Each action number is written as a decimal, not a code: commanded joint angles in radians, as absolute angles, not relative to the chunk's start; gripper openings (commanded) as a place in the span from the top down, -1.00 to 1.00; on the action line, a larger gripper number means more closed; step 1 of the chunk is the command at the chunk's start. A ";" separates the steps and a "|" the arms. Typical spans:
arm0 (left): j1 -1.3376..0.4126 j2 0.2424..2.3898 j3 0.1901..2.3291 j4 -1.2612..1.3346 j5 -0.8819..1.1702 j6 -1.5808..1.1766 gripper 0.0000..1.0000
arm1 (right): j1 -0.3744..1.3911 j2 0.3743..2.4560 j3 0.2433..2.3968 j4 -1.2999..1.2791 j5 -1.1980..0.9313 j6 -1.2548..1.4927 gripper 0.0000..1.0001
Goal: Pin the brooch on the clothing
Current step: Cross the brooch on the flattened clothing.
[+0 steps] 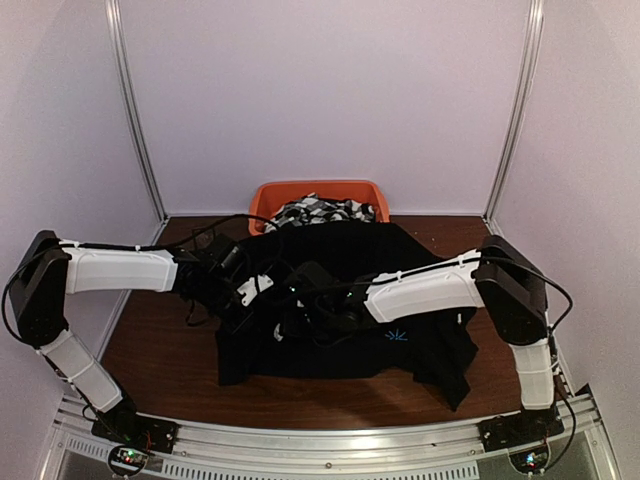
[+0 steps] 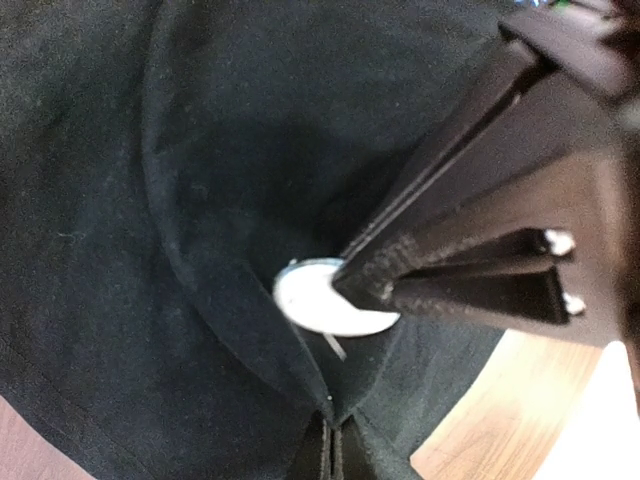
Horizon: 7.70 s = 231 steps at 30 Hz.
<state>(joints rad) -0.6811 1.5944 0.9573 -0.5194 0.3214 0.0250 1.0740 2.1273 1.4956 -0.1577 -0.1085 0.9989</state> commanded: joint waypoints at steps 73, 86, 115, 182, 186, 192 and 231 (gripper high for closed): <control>-0.687 1.581 0.957 -0.466 0.390 0.017 1.00 | 1.183 2.103 1.598 -0.325 0.234 0.845 1.00; -0.687 1.566 0.953 -0.463 0.392 0.018 1.00 | 1.183 2.122 1.590 -0.342 0.265 0.857 1.00; -0.669 1.544 0.934 -0.427 0.434 0.003 1.00 | 1.182 2.130 1.514 -0.182 0.184 0.921 1.00; -0.667 1.535 0.936 -0.431 0.444 0.006 1.00 | 1.204 2.069 1.505 -0.241 0.333 0.809 1.00; -0.667 1.527 0.933 -0.424 0.449 0.006 1.00 | 1.205 2.077 1.513 -0.234 0.317 0.811 1.00; -0.667 1.525 0.933 -0.420 0.462 0.006 1.00 | 1.208 2.093 1.535 -0.244 0.309 0.807 1.00; -0.664 1.530 0.937 -0.438 0.385 0.003 1.00 | 1.238 2.046 1.527 -0.222 0.194 0.671 1.00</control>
